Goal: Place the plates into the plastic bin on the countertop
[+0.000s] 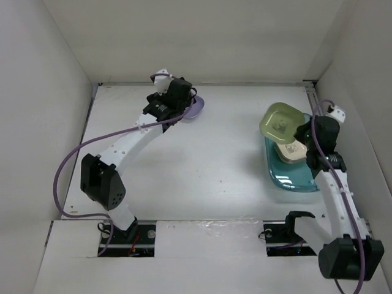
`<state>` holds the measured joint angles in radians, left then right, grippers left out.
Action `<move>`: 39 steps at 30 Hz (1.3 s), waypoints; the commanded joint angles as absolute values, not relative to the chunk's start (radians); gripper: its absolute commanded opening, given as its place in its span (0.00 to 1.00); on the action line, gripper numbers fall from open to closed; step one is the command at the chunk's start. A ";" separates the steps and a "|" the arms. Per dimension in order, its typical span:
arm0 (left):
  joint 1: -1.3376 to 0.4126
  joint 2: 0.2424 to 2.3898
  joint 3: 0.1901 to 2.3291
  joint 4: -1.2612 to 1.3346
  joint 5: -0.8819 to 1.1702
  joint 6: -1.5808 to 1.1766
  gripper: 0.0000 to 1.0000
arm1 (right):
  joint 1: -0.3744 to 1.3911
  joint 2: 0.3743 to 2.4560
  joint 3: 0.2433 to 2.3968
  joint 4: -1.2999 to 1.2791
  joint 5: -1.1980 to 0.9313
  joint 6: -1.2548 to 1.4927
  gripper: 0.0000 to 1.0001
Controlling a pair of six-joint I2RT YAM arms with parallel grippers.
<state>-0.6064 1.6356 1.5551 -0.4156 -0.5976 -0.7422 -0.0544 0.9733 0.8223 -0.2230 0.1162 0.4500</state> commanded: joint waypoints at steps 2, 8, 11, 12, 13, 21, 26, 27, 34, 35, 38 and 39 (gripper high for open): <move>-0.552 1.684 1.557 -0.348 -0.542 -0.687 1.00 | -0.123 0.865 0.798 -0.410 0.348 0.554 0.00; -0.469 1.789 1.591 -0.273 -0.394 -0.615 1.00 | -0.328 0.879 0.744 -0.399 0.315 0.630 0.00; -0.469 1.822 1.618 -0.264 -0.368 -0.594 1.00 | -0.385 0.890 0.709 -0.325 0.258 0.650 0.00; -0.469 1.822 1.629 -0.264 -0.368 -0.585 1.00 | -0.385 0.900 0.700 -0.287 0.258 0.650 0.00; -0.469 1.835 1.629 -0.264 -0.358 -0.584 1.00 | -0.385 0.917 0.699 -0.272 0.258 0.650 0.00; -0.448 1.862 1.638 -0.255 -0.344 -0.563 1.00 | -0.385 0.976 0.689 -0.131 0.086 0.626 0.68; -0.417 1.919 1.680 -0.265 -0.324 -0.572 1.00 | -0.364 0.875 0.726 -0.112 0.034 0.536 1.00; -0.417 1.955 1.696 -0.278 -0.324 -0.584 1.00 | -0.364 0.865 0.739 -0.103 0.014 0.511 1.00; -0.397 2.130 1.873 -0.360 -0.333 -0.621 1.00 | -0.307 0.874 0.798 -0.081 -0.219 0.319 1.00; -0.397 2.150 1.914 -0.379 -0.333 -0.636 1.00 | -0.296 0.874 0.798 -0.081 -0.247 0.310 1.00; -0.387 2.232 2.009 -0.483 -0.344 -0.704 0.97 | -0.296 0.854 0.787 -0.081 -0.279 0.290 1.00; -0.387 2.243 2.010 -0.509 -0.344 -0.721 0.96 | -0.296 0.845 0.778 -0.081 -0.279 0.290 1.00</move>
